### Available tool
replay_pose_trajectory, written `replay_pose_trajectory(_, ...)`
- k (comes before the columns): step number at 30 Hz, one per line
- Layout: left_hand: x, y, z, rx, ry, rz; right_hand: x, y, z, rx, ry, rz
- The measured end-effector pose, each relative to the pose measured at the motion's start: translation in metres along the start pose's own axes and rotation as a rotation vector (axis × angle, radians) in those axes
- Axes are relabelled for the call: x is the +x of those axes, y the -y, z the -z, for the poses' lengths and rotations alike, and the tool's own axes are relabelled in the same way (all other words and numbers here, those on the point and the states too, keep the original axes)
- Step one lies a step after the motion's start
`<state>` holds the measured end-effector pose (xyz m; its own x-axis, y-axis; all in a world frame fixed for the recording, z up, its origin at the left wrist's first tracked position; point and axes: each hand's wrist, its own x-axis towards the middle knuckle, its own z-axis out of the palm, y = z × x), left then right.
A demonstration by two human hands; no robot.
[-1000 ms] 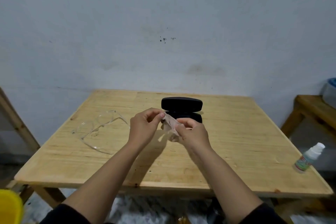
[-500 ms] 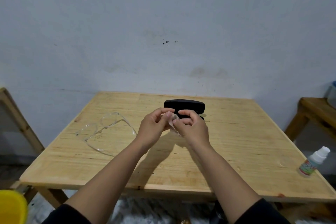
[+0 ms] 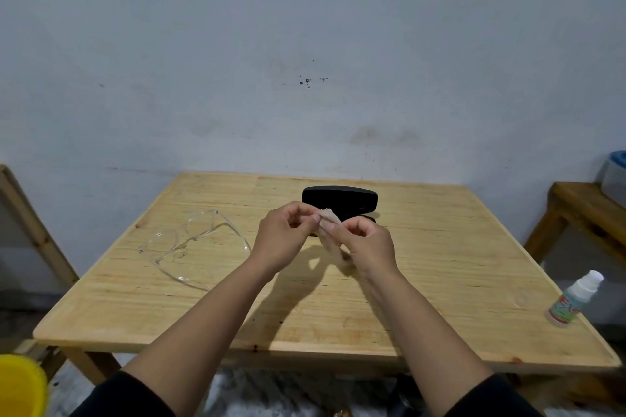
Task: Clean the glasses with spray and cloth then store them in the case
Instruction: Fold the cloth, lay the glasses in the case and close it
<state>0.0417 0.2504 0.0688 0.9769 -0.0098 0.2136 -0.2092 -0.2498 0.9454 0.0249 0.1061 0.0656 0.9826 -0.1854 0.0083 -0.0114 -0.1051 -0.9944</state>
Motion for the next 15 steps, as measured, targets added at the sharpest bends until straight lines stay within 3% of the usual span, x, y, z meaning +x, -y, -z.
replay_pose_trajectory(15,0.014,-0.022,0.017,0.080,-0.057,-0.078,0.012,0.020,0.022,0.295,0.127,0.072)
